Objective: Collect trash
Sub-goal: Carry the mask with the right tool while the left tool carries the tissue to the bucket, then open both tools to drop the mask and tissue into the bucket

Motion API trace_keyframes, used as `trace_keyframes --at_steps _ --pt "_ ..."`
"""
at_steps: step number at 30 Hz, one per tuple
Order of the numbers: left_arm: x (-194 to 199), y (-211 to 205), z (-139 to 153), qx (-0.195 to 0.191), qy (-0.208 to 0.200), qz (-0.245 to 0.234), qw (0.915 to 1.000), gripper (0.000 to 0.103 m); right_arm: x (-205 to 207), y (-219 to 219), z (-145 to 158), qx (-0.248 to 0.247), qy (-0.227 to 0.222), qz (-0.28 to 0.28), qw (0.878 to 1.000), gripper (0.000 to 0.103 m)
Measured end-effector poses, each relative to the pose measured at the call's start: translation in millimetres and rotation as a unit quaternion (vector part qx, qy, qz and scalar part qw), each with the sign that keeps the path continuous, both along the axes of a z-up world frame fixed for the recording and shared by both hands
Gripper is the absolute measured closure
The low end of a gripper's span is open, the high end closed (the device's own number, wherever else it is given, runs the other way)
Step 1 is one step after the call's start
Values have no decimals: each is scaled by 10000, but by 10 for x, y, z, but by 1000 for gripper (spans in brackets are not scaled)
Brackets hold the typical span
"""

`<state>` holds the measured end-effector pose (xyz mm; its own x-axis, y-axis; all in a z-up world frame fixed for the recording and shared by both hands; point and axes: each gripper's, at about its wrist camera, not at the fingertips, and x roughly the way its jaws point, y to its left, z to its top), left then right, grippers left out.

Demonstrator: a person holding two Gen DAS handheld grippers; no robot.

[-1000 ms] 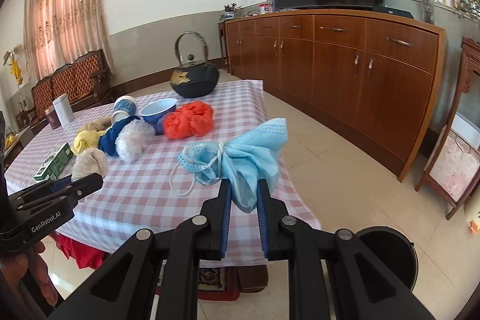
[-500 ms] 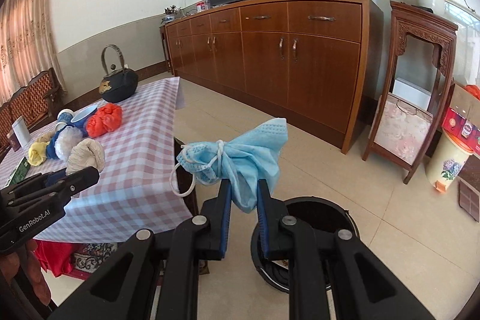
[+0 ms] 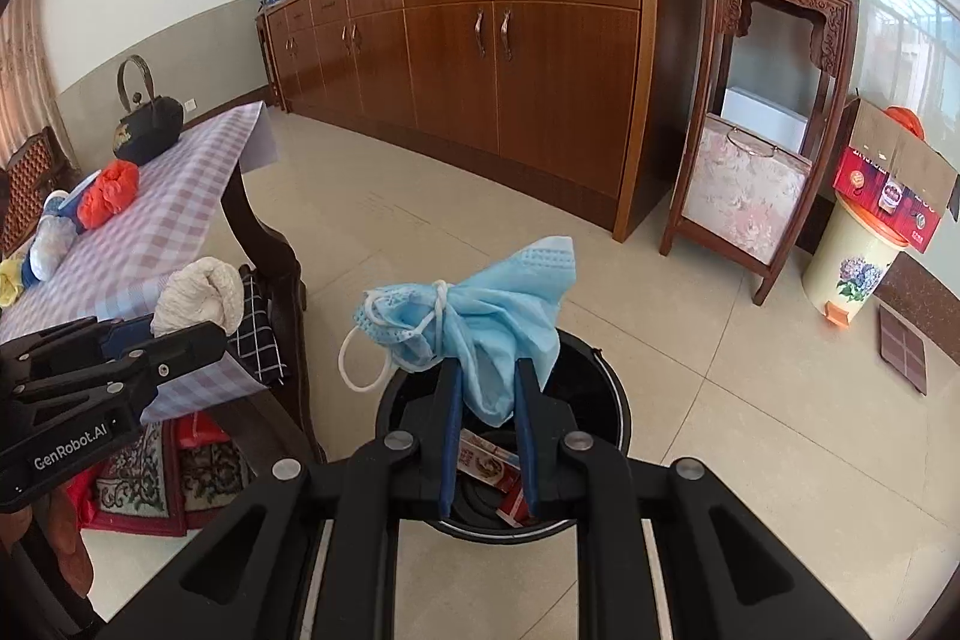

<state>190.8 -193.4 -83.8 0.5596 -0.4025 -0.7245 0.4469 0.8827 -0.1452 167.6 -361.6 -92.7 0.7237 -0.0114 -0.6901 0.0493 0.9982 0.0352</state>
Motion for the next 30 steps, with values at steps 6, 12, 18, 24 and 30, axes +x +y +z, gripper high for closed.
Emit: trace_keyframes --at_steps 6,12,18,24,30 --pt "154 -378 -427 247 397 -315 9984 72 142 -212 -430 -46 460 253 9986 85" --pt "329 -585 -750 415 901 -411 9942 70 378 -377 -882 0 1009 501 9936 85" --pt "548 -629 -1027 643 1020 -115 9926 11 678 -430 -1303 -28 1595 815 9838 82" --pt "469 -395 -1008 871 796 280 9926 0 715 -765 -1536 -229 1788 44 9836 0" --pt "379 -258 -922 864 774 406 9924 0 654 -775 -1345 -319 1438 -290 9887 0"
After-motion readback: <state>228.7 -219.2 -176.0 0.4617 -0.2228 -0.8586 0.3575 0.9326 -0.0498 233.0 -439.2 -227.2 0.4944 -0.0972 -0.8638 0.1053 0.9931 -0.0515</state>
